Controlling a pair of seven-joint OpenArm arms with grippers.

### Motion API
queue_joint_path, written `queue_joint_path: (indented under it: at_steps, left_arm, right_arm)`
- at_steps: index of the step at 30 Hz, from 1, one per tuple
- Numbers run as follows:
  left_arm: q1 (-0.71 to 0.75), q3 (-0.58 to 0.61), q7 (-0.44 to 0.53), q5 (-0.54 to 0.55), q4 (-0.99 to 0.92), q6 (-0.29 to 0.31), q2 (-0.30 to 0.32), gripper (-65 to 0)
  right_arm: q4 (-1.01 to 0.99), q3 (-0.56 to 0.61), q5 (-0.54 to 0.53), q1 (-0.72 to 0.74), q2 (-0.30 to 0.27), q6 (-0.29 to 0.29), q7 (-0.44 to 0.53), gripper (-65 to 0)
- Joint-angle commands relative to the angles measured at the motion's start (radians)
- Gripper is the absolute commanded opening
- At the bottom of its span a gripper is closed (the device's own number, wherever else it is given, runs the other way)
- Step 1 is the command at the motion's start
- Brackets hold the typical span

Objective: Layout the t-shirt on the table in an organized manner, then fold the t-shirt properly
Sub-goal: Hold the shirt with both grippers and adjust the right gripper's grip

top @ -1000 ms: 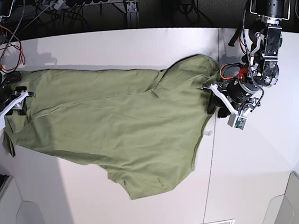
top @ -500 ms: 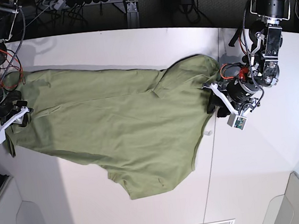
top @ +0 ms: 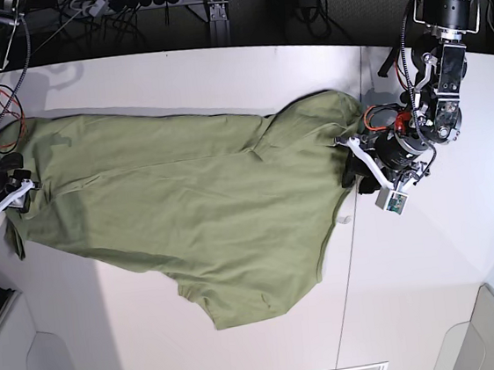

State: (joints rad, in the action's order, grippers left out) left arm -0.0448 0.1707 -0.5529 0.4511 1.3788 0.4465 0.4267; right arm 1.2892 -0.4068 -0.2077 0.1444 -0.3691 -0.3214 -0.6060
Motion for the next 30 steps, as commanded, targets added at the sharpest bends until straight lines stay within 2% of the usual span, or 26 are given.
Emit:
queue_joint_path:
  at_steps: [1,4,10,16,19,30]
  left_arm:
    - [-0.002,0.002,-0.04,-0.005,0.003,0.014,0.005,-37.8]
    - [-0.002,0.002,-0.028,-0.006,0.003,0.014,0.005,-37.8]
    - [-0.002,0.002,-0.028,-0.006,0.003,0.014,0.006,-37.8]
    - [-0.002,0.002,-0.027,-0.006,0.003,0.014,0.005,-37.8]
    - [-0.002,0.002,-0.028,-0.006,0.003,0.014,0.006,-37.8]
    - [-0.003,0.002,-0.028,-0.006,0.003,0.014,0.006,-37.8]
  right_arm:
    - [0.012,-0.007,-0.002,0.018,-0.018,-0.007,0.019,-37.6]
    - [-0.007,-0.006,-0.022,0.018,-0.012,-0.027,0.019,-37.6]
    - [-0.079,-0.003,-0.033,0.018,-0.013,-0.026,0.019,-38.5]
    - [-0.063,-0.003,-0.047,0.013,-0.013,-0.026,0.019,-54.9]
    - [-0.034,-0.003,-0.047,0.013,-0.013,-0.026,0.019,-59.8]
    - [0.089,-0.003,-0.047,0.007,-0.013,-0.026,-0.05,-60.6]
